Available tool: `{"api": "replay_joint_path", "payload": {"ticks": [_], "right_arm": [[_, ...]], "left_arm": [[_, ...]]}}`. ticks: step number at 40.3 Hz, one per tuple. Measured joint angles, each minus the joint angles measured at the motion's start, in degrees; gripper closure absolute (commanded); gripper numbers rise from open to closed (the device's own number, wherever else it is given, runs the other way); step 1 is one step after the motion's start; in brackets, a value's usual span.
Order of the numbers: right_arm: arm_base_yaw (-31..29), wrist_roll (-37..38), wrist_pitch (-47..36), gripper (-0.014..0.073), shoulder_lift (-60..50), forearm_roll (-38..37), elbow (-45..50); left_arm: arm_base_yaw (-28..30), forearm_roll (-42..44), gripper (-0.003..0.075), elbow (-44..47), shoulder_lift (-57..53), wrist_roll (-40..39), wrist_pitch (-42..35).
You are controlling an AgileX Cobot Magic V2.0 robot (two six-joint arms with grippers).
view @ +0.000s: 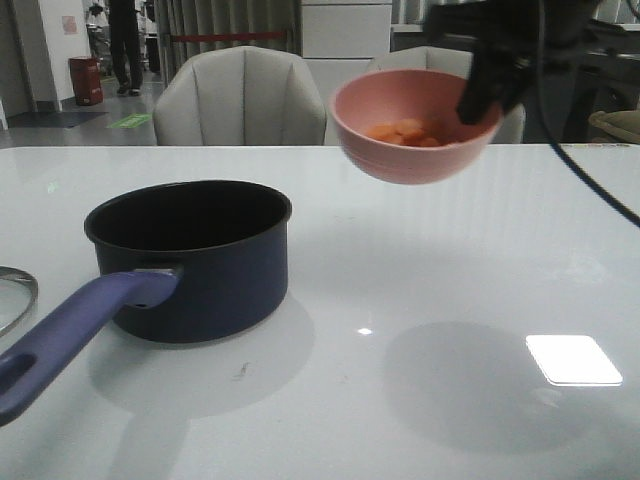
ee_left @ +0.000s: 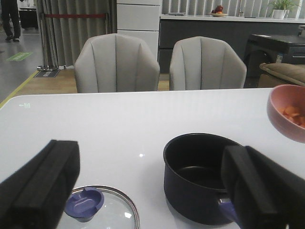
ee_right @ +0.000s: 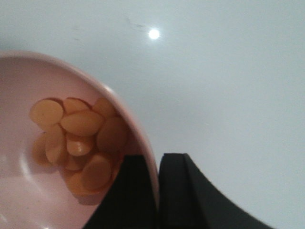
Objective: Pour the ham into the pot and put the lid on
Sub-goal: 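Lift the pink bowl and carry it over the saucepan, then tilt the pink bowl with the right gripper to pour carrots into the saucepan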
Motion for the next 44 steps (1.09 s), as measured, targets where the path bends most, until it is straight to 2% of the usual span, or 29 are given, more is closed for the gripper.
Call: {"api": "replay_joint_path", "payload": {"ticks": [9, 15, 21, 31, 38, 44], "right_arm": [[10.4, 1.0, -2.4, 0.0446, 3.8, -0.4, -7.7], [12.7, 1.5, -5.7, 0.0446, 8.4, -0.8, -10.8], [13.7, 1.5, -14.3, 0.0446, 10.4, -3.5, -9.9], [15.2, 0.5, -41.1, 0.0446, 10.4, -8.9, 0.6], [15.6, -4.2, -69.2, 0.0446, 11.4, -11.2, 11.0], [15.6, -11.1, -89.2, 0.0446, 14.4, -12.1, 15.3]], "left_arm": [[0.0, 0.0, 0.0083, 0.0, 0.0, 0.0, 0.0], [0.0, 0.0, 0.0083, 0.0, 0.0, 0.0, 0.0], [0.0, 0.0, 0.0083, 0.0, 0.0, 0.0, 0.0], [0.0, 0.0, 0.0083, 0.0, 0.0, 0.0, 0.0], [0.0, 0.0, 0.0083, 0.0, 0.0, 0.0, 0.0], [0.0, 0.0, 0.0083, 0.0, 0.0, 0.0, 0.0]]}}
